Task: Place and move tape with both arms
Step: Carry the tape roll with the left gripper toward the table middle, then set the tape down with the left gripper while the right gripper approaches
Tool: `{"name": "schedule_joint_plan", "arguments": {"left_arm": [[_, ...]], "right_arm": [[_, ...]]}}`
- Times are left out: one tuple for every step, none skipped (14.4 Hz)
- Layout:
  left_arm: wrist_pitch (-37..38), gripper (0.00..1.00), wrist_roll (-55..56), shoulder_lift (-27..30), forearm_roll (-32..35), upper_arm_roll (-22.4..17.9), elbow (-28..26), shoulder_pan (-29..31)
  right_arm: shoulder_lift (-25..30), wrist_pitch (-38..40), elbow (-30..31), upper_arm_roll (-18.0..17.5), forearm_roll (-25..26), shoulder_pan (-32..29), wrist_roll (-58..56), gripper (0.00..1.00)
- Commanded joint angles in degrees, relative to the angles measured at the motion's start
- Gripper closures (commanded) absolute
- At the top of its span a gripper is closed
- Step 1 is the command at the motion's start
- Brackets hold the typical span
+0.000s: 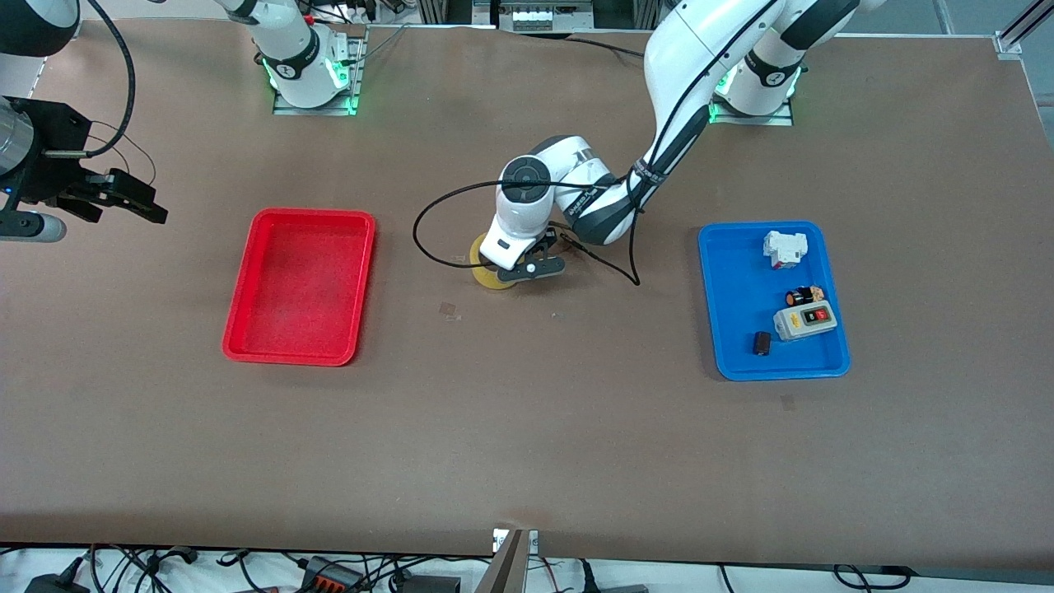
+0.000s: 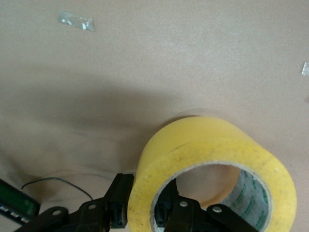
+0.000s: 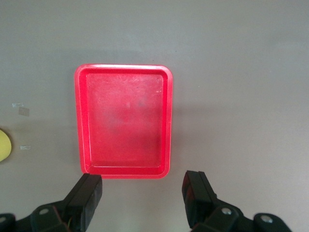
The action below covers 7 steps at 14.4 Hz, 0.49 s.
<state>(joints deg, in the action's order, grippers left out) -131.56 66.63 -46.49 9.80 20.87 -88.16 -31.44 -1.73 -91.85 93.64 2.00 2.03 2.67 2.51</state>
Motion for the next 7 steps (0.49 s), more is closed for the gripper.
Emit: {"name": "schedule_joint_plan", "arguments": {"left_arm": [[1.75,0.57,1.04,-0.89,1.18,-0.66,2.81,-0.9],[1.66,0.44,1.04,-0.89,1.1,-0.66,2.81,-0.81],[1.66,0.23,1.13,-0.89,1.1,-0.66,2.81,-0.81],[1.66,0.06,1.22,-0.8,1.1,-0.92,2.81,-0.73],[1.66,0.0,1.39,-0.63,1.1,-1.36,2.9,-0.64],[1.74,0.0,1.48,-0.28,1.01,-1.36,3.08,-0.38],[2.96,0.0,1.4,0.16,1.44,-1.53,3.77,-0.02]], "right_arm": [[0.5,-0.17,-0.22,-0.51,-0.8,0.49,-0.49,0.02],[0.5,-0.17,-0.22,-0.6,-0.8,0.84,-0.23,0.02],[0.5,-0.17,-0.22,-0.6,-0.8,2.06,0.73,0.02],[0.5,-0.09,-0.22,-0.6,-0.8,2.86,2.66,0.02],[0.5,-0.09,-0.22,-0.6,-0.8,3.91,4.24,0.02],[0.41,-0.17,-0.13,-0.6,-0.89,5.57,5.04,0.02],[0.24,-0.26,-0.13,-0.6,-0.98,6.72,5.48,0.02]]}}
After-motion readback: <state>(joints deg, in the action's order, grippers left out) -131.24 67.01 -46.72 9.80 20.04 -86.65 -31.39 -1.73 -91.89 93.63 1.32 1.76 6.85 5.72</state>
